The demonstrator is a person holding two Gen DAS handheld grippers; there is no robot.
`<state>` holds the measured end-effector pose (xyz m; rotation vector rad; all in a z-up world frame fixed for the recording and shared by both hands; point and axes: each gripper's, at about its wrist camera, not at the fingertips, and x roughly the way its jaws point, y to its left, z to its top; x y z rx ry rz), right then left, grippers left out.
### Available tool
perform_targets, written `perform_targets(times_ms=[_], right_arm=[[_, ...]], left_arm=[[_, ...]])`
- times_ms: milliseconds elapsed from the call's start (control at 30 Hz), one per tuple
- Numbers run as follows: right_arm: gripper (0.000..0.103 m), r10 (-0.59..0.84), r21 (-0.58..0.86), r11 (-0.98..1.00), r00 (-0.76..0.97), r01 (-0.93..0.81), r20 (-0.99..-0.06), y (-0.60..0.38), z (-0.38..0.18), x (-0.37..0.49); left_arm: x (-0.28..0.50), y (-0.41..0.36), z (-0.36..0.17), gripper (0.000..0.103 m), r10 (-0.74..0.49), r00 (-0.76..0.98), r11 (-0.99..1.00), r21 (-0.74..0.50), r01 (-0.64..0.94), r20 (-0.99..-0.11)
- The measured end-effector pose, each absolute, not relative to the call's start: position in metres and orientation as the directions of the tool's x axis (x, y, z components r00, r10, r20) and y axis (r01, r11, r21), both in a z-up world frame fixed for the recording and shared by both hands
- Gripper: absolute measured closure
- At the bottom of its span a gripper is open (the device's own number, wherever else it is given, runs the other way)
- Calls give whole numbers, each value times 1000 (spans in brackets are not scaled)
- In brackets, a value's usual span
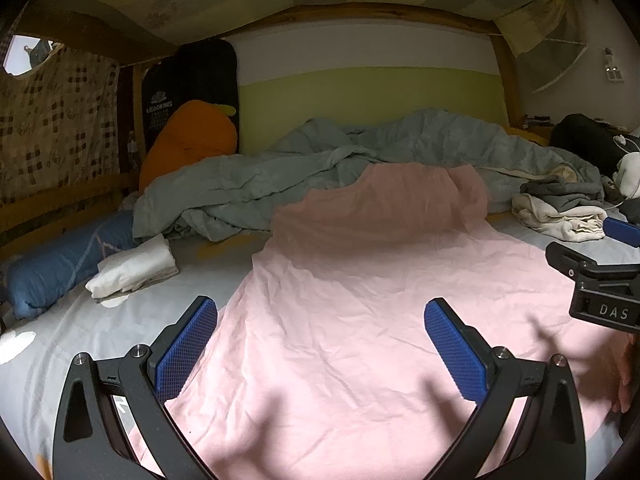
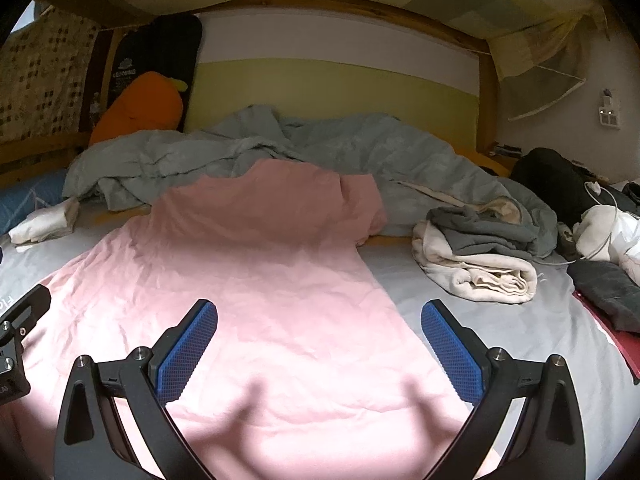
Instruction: Fold small clothes
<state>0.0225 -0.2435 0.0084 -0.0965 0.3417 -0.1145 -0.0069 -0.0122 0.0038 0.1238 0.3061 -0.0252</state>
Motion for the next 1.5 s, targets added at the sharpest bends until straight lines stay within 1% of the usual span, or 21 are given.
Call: perform_targets(times_ms=[233, 433, 533, 700, 833, 1067, 1300, 1500], right_arm=[[1, -152, -117, 986, 927, 118, -342, -245, 6, 26], [1, -161, -128, 984, 922, 123, -353, -244, 5, 28], [1, -164, -138, 983, 923, 122, -349, -242, 4, 28], [1, -144, -136, 985, 923, 101, -356, -240, 3, 28], [1, -126, -117, 989, 927, 90, -354, -243, 3, 26], [1, -129, -102, 990, 919, 98, -372, -246, 2, 28], [1, -134, -110, 989, 919, 100, -372, -245, 2, 29], [1, -131, -118, 989, 923, 94, -361, -242, 2, 28]], left_arm=[[-4, -12, 1, 0, -6, 952, 991, 122, 46, -307], [1, -11, -4, 0, -18, 942, 993, 107, 57, -334], [0, -10, -5, 0, -15, 946, 993, 106, 52, -325], [-5, -21, -5, 0, 32, 953, 986, 166, 20, -303], [-3, -30, -8, 0, 36, 948, 976, 214, 34, -317], [-6, -35, -9, 0, 43, 952, 967, 251, 36, -302], [-5, -36, -8, 0, 42, 952, 968, 249, 36, -302], [-5, -29, -8, 0, 41, 955, 976, 215, 24, -294]])
